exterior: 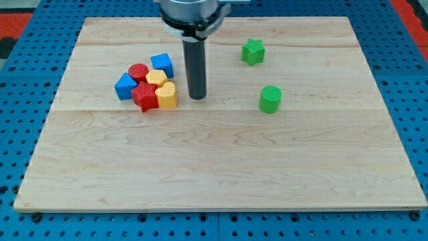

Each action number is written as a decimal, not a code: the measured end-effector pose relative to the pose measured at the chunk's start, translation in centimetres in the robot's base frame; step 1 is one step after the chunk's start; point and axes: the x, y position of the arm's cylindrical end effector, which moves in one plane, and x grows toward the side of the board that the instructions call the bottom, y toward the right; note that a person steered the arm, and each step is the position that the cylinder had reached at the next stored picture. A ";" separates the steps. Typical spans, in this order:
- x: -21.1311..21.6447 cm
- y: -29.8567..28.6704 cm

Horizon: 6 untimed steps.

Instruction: Slide the yellow heart into the red star

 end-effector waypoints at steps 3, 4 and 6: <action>-0.1 -8.2; -0.5 -9.7; 4.4 -7.3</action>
